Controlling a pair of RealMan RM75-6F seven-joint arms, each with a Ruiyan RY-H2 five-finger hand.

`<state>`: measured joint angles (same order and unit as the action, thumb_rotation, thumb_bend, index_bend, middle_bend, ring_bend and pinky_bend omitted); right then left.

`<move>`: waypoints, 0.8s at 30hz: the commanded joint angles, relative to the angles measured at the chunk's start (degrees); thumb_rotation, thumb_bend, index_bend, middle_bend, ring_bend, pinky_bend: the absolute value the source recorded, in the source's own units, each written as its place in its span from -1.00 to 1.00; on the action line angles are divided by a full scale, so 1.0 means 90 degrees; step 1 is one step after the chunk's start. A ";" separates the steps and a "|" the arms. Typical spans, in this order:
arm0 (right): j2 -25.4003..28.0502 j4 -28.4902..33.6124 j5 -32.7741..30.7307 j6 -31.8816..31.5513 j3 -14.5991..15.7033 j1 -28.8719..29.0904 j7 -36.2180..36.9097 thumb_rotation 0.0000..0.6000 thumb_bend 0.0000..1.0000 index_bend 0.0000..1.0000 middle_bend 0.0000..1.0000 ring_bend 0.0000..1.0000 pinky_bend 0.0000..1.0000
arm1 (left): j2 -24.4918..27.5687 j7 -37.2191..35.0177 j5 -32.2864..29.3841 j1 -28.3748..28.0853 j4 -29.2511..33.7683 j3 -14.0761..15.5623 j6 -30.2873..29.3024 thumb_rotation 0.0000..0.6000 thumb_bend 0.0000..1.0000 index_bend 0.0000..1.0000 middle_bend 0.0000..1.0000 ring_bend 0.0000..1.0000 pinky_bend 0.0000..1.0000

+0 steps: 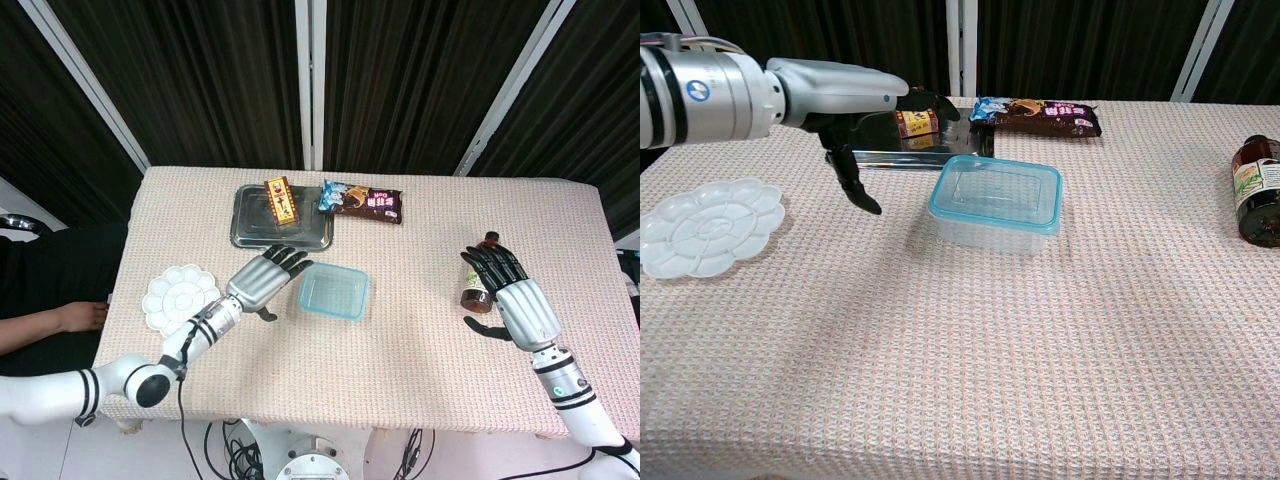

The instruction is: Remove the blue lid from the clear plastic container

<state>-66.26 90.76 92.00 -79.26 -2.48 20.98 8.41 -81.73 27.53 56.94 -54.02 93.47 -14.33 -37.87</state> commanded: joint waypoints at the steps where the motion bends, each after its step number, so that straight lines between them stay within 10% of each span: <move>1: -0.0044 -0.0093 0.0017 -0.0019 0.0014 -0.0041 0.0113 1.00 -0.81 -1.00 -0.85 -1.00 -1.00 | -0.0370 0.1048 -0.1997 -0.1052 0.0005 0.0148 -0.0103 1.00 -1.00 -1.00 -1.00 -1.00 -0.93; 24: -0.0135 -0.0440 0.0129 -0.0183 0.0107 -0.0318 0.0530 1.00 -0.81 -1.00 -0.85 -1.00 -1.00 | -0.0973 0.2051 -0.5516 -0.3127 -0.0606 0.0596 -0.0652 1.00 -1.00 -1.00 -1.00 -1.00 -0.90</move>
<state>-67.47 86.81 93.15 -80.89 -1.52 18.14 13.17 -90.71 45.93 7.93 -81.62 88.19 -9.23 -44.07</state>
